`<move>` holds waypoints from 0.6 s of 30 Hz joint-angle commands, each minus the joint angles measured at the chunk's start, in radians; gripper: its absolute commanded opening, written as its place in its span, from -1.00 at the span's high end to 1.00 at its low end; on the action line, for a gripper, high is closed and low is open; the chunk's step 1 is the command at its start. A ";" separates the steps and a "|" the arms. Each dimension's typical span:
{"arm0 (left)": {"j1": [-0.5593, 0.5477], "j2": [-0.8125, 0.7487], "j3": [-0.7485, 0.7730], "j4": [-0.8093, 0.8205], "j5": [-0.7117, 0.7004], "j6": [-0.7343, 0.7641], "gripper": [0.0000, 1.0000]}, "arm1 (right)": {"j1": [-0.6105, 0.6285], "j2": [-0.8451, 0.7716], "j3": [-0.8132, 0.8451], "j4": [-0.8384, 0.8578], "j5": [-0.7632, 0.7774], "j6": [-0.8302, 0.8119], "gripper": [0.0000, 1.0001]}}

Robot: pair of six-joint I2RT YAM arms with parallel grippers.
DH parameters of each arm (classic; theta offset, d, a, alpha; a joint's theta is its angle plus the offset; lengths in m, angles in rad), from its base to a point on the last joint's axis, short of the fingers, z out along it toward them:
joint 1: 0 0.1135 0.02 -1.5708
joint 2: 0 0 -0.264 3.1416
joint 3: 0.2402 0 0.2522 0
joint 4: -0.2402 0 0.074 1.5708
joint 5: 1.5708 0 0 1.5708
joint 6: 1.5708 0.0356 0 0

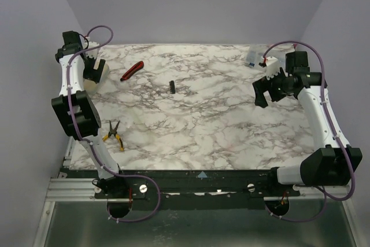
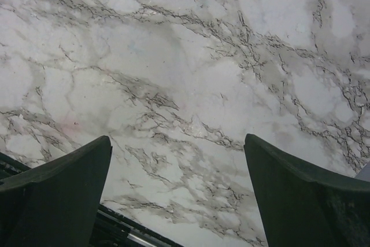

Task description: Open the umbrella

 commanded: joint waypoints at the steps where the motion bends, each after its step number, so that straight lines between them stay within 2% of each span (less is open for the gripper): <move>1: 0.013 0.124 0.130 -0.060 0.055 0.050 -0.96 | -0.003 -0.009 0.038 -0.067 0.027 -0.024 -1.00; 11: 0.029 0.319 0.306 -0.160 0.113 0.135 -0.96 | -0.002 0.022 0.089 -0.111 0.049 -0.029 -0.99; 18: 0.046 0.381 0.322 -0.164 0.119 0.189 -0.96 | -0.003 0.032 0.109 -0.137 0.050 -0.028 -0.99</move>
